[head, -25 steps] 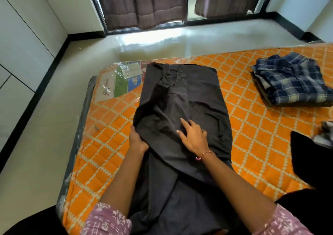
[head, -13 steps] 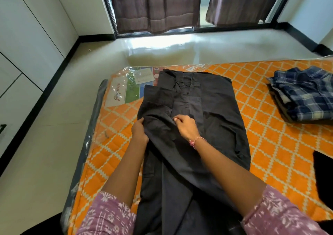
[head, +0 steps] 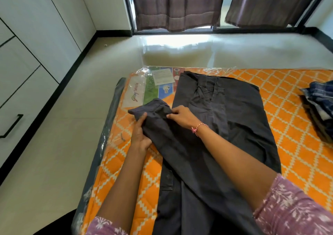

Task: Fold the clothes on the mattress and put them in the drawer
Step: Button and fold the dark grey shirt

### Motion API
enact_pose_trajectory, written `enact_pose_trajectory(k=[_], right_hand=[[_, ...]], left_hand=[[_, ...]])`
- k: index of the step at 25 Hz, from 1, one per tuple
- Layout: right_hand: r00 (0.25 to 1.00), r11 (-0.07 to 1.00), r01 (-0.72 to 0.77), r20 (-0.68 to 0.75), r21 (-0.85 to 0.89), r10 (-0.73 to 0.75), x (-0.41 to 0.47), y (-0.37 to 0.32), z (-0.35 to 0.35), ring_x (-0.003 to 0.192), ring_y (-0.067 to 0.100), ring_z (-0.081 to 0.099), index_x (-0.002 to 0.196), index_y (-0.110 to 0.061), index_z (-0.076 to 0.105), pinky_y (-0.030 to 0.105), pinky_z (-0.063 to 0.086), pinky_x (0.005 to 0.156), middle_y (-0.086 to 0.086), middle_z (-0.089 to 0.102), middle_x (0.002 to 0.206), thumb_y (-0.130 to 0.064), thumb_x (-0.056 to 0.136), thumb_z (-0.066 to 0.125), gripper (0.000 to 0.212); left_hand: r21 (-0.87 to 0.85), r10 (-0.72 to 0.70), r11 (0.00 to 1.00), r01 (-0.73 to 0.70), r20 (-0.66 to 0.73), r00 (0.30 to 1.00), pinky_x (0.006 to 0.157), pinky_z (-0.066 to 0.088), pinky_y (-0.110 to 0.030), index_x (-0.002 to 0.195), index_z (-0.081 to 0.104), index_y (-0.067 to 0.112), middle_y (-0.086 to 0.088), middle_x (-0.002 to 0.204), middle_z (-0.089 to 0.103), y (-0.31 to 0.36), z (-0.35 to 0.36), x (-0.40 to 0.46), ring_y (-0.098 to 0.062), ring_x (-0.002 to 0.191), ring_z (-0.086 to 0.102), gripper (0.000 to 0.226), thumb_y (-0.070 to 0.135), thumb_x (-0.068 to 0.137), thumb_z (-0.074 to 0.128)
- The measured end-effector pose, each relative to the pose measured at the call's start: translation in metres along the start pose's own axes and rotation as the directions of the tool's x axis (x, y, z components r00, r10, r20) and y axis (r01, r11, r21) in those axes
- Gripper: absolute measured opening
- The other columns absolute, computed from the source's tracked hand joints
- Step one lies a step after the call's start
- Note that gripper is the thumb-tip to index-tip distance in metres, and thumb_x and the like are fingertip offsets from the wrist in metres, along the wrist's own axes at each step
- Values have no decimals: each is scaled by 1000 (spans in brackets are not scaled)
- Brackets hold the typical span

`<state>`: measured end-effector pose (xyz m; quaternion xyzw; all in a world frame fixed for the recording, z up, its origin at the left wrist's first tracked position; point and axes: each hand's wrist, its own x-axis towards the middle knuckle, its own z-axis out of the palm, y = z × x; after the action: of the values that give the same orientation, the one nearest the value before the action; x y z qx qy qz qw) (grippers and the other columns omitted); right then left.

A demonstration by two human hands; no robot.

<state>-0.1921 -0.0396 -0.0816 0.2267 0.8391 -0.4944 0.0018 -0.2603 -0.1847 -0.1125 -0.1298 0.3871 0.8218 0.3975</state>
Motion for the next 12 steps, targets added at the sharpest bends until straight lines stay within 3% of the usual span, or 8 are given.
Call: enact_pose_trajectory(k=[2,3,5,6,7,9,10,12], right_hand=[[999,980,-31,48,196,22,7,-9,-1,81,13,59,98,0,70,30,48,82,9,67,91,-14,94,56,20],[998,972,-46,51,229,36,10,-12,-2,81,15,60,99,0,69,30,48,82,9,67,92,-17,96,55,22],[998,997,-21,-58,-74,17,11,-11,-8,80,22,61,88,-8,69,35,47,75,12,67,88,-25,96,54,24],[987,968,-37,-159,-247,-3,7,-7,-10,86,27,62,92,-10,69,37,47,76,13,69,93,-27,96,52,24],[968,954,-52,-250,-296,-25,-3,0,-10,94,30,62,102,-11,67,39,47,79,13,69,101,-28,97,50,24],[936,977,-31,-348,-211,-46,-41,19,2,111,30,59,120,-13,61,39,45,90,10,66,119,-30,97,49,31],[940,977,-14,-335,-214,-60,-63,30,12,124,27,51,130,-13,55,39,40,101,8,59,132,-36,96,50,41],[978,927,-18,-201,-374,-62,-116,56,34,146,16,18,148,-15,30,43,12,118,1,26,156,-53,91,51,72]], left_hand=[[16,-57,998,57,30,998,86,49,-40,113,60,2,-18,104,67,6,-3,-1,-31,98,62,42,38,94,50],[44,-58,997,56,25,998,85,49,-39,115,59,2,-17,105,67,12,-4,0,-30,98,62,40,35,95,49],[38,28,999,-29,33,999,82,51,-36,112,61,3,-15,101,70,24,-12,-1,-27,93,67,32,27,97,45],[-2,89,996,-89,50,995,84,51,-35,107,65,6,-13,99,72,27,-17,-4,-25,92,69,31,24,98,43],[-48,142,989,-140,50,989,87,51,-36,104,68,10,-11,99,72,26,-24,-9,-25,94,68,31,24,99,41],[-119,163,979,-163,-12,987,97,45,-41,114,63,13,-10,108,70,12,-40,-23,-27,103,63,30,27,98,43],[-129,132,982,-136,-38,991,100,43,-42,122,59,12,-11,113,67,2,-45,-28,-27,105,61,33,30,98,44],[-56,28,998,-30,-38,999,95,47,-39,121,58,8,-10,110,68,-21,-46,-37,-24,101,63,33,29,98,47]])
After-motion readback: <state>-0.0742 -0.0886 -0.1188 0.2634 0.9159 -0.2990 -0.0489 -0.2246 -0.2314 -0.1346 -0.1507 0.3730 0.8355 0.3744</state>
